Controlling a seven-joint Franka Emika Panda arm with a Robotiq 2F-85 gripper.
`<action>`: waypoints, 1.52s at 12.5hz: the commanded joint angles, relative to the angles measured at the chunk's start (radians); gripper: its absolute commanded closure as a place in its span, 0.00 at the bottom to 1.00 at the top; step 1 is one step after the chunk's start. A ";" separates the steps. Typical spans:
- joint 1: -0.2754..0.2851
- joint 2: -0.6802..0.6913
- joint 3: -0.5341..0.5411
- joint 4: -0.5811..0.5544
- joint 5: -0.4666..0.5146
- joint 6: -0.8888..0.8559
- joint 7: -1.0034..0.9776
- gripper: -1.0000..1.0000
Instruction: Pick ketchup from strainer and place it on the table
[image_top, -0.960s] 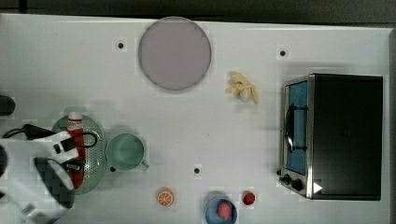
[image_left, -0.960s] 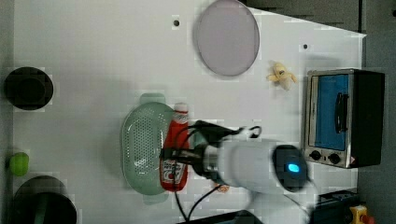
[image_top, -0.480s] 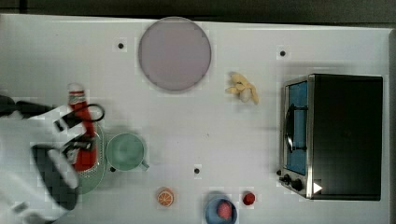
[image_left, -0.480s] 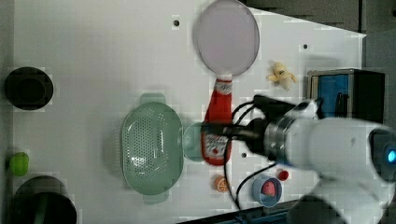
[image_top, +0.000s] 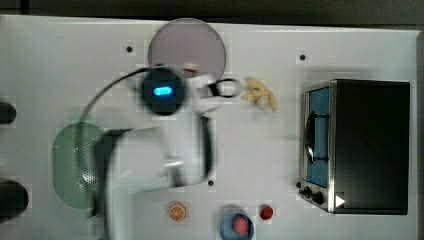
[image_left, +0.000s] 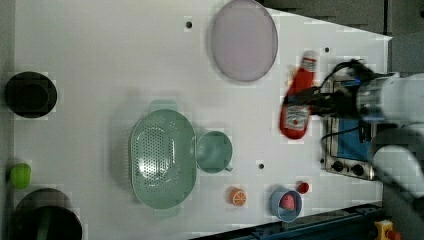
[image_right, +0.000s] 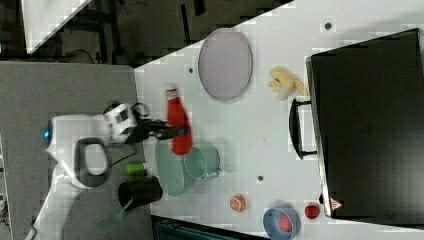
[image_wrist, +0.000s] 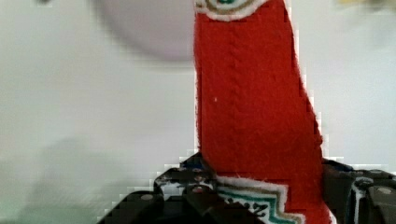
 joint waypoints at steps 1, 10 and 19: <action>-0.041 -0.007 -0.110 -0.065 -0.003 0.014 -0.210 0.37; -0.037 0.197 -0.180 -0.198 -0.003 0.305 -0.239 0.37; -0.038 0.219 -0.177 -0.183 -0.001 0.375 -0.228 0.00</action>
